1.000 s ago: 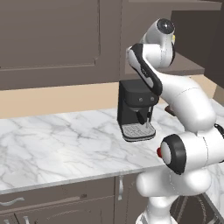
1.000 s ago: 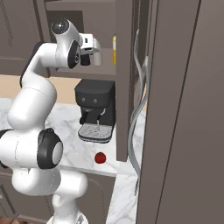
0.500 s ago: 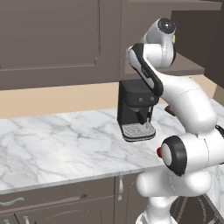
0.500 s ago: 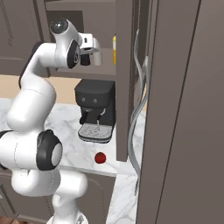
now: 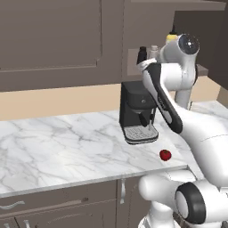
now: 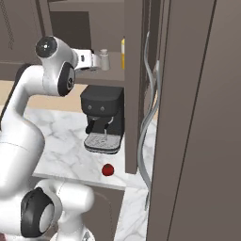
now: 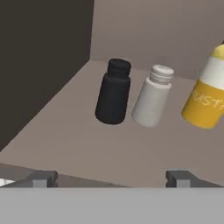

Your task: There are various items on the counter. Only move the condiments/shakers into the cabinet.

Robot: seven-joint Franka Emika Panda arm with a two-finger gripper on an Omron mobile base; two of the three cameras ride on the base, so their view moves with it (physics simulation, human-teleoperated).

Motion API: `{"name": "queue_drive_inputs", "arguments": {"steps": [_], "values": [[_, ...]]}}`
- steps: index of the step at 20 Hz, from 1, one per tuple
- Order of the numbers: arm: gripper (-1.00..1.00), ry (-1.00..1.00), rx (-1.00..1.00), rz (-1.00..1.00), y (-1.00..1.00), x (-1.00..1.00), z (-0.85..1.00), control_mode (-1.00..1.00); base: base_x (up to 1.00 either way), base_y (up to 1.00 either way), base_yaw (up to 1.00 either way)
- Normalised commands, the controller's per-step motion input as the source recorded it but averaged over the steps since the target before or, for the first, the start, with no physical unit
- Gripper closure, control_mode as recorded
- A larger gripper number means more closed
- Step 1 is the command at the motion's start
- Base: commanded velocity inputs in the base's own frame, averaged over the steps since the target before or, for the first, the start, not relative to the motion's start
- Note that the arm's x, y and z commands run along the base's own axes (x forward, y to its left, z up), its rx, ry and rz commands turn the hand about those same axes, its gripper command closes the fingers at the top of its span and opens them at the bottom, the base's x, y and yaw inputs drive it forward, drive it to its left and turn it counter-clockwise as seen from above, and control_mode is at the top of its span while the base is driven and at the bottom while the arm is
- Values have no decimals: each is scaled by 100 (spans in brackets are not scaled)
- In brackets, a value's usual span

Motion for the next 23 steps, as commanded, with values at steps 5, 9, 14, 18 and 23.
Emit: {"name": "queue_drive_inputs", "arguments": {"steps": [5,9,14,18,23], "values": [[-100,-13,0,-4,-37,-100,-68,-100,0,0,0],[-100,-3,1,-4,-16,-100,-40,-100,0,0,0],[-100,0,5,-14,-36,-46,-7,-100,0,0,0],[-100,0,10,-1,-20,-19,0,-100,0,0,0],[-100,-13,0,15,0,-99,0,-100,0,0,0]]}}
